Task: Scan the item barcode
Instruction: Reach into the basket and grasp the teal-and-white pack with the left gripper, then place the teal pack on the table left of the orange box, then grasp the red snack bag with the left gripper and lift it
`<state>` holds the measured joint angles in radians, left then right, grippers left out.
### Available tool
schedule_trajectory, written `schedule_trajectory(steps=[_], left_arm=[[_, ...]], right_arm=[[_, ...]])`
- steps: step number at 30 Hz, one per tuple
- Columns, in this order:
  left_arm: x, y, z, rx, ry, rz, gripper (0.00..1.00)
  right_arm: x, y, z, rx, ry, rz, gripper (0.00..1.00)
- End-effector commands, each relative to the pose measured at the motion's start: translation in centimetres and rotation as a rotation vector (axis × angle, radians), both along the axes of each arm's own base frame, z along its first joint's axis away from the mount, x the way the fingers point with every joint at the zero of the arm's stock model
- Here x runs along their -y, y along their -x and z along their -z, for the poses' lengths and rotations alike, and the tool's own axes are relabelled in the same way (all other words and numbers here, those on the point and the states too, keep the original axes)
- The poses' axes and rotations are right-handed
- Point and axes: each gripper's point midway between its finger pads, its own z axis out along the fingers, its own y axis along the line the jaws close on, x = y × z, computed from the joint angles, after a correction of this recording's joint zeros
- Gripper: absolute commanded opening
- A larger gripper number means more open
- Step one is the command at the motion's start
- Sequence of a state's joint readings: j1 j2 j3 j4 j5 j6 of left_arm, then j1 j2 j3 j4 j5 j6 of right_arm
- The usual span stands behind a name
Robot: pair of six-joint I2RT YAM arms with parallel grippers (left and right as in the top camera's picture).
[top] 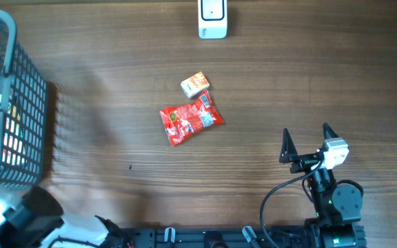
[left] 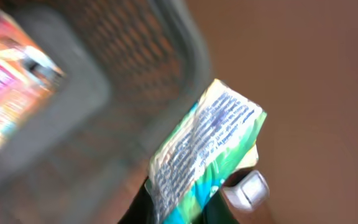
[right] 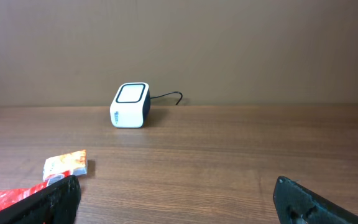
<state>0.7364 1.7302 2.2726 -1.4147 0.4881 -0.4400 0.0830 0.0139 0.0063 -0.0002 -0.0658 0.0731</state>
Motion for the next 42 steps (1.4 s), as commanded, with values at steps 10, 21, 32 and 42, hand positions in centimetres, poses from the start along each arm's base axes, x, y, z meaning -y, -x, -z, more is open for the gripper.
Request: schedule_trajectory(steps=[10,21,32,42], left_arm=[[29.3,-3.4,17.4,-0.478,-0.084,0.864,0.04],[36.1,-3.1,30.5,-0.654,-0.194,0.965,0.76],[34.3,-6.2,21.2,-0.49,-0.155,0.903,0.87],[36.8,-7.1,27.7,-0.507,-0.196,0.948,0.04]], right_arm=[[0.0,0.0,-0.1,0.007,0.013,0.002,1.0],[0.0,0.0,-0.1,0.007,0.013,0.002,1.0],[0.0,0.0,-0.1,0.007,0.014,0.002,1.0],[0.0,0.0,-0.1,0.007,0.014,0.002,1.0]])
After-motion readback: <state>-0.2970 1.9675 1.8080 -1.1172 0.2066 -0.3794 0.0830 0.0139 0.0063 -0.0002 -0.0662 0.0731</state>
